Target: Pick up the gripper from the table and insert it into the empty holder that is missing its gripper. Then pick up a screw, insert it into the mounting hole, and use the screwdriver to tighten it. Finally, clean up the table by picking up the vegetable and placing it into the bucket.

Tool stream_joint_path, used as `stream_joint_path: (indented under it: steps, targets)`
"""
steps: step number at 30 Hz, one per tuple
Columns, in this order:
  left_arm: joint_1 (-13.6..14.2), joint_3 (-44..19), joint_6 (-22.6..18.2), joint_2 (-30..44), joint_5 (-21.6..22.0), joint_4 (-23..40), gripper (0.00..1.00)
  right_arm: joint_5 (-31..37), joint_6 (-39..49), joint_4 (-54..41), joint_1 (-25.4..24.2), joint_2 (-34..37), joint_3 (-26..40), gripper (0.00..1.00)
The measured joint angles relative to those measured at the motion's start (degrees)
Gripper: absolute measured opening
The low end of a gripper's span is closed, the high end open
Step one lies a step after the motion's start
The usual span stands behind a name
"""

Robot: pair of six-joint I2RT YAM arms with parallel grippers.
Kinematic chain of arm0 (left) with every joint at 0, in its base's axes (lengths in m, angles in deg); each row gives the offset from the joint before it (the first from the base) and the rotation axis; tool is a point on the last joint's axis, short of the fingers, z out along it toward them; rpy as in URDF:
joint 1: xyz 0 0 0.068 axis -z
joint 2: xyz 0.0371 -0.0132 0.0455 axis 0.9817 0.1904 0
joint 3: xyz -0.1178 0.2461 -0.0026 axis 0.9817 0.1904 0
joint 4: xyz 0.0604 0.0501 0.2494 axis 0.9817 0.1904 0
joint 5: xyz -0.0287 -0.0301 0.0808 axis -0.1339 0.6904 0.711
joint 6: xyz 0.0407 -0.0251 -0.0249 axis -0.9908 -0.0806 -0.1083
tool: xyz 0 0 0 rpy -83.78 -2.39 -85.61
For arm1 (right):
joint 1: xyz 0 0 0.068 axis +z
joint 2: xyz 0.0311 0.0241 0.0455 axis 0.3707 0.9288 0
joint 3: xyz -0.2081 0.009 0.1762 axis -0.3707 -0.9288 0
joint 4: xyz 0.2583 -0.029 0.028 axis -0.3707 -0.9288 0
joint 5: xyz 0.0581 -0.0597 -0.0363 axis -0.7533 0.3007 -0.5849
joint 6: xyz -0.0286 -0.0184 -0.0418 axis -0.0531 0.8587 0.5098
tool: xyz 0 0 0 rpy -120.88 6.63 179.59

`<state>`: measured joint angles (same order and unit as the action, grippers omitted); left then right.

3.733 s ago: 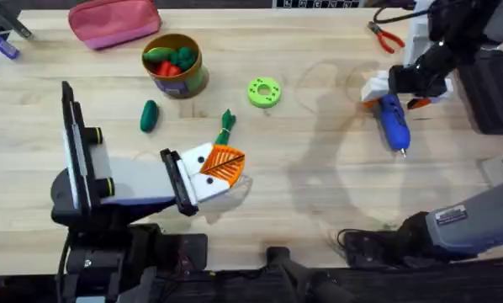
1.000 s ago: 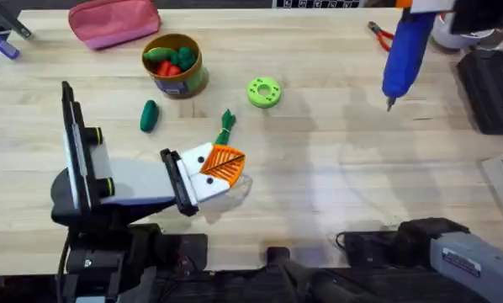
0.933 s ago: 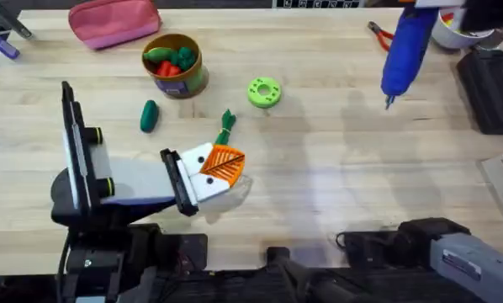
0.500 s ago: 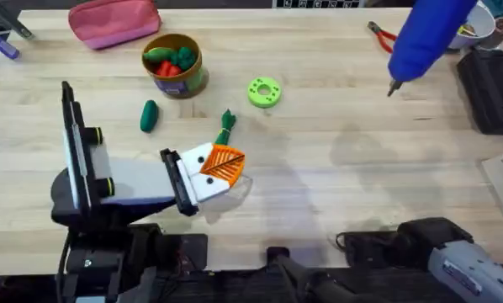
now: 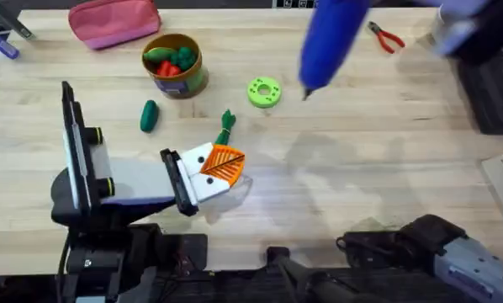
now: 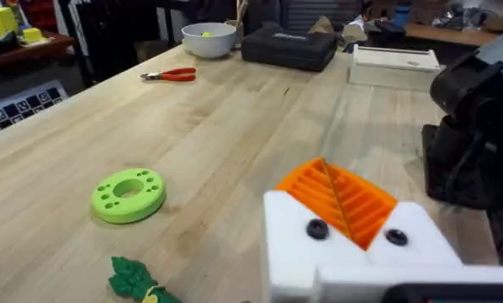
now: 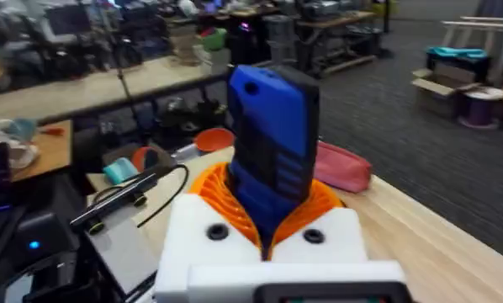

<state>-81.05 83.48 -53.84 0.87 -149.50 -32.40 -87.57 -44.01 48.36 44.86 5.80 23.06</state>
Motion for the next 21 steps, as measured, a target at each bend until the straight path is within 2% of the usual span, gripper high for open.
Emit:
stream_joint_path:
  steps: [4,11,16,21]
  targets:
    - [0.00,0.00,-0.01,-0.01,0.00,0.00,0.014,-0.33,-1.44,8.44,4.24,2.75,-4.74,0.009]
    - [0.00,0.00,-0.01,-0.01,0.00,0.00,0.014,-4.67,-1.57,20.43,10.69,11.16,-5.60,0.009]
    - [0.00,0.00,0.00,-0.01,0.00,-0.02,0.014,-9.70,-1.41,28.71,12.28,17.12,-5.60,0.009]
    - [0.00,0.00,-0.01,-0.01,0.00,-0.02,0.014,-12.60,-1.39,30.63,12.30,19.37,-5.60,0.009]
